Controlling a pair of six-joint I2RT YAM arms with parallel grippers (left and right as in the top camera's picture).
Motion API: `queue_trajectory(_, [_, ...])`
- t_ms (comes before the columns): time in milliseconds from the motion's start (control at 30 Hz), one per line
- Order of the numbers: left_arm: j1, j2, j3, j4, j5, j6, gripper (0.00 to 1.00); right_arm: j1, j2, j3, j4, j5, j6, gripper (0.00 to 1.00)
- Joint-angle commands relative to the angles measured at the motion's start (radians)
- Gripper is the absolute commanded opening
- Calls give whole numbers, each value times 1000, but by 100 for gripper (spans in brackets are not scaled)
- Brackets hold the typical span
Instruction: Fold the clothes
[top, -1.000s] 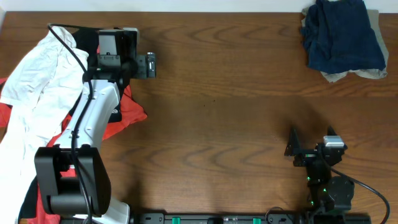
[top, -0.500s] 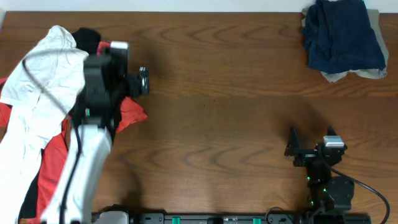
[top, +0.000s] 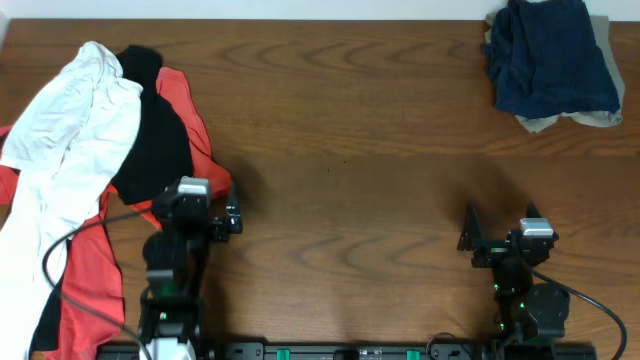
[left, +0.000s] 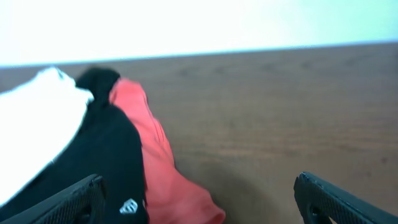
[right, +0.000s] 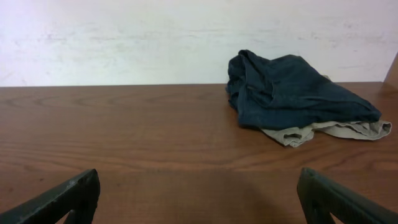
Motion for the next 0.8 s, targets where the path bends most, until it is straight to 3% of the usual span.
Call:
queue_trajectory(0, [4,-123,-37,-31,-13,19,97,11,-6,-1,-4,0,-8,99])
queue_trajectory(400, [37,-439,-82,-264,20,39,98,11,-6,-1,-4,0,-8,99])
queue_trajectory(767, [89,-601,-111,-409,77,40,98,11,-6,-1,-4,0,-8,99])
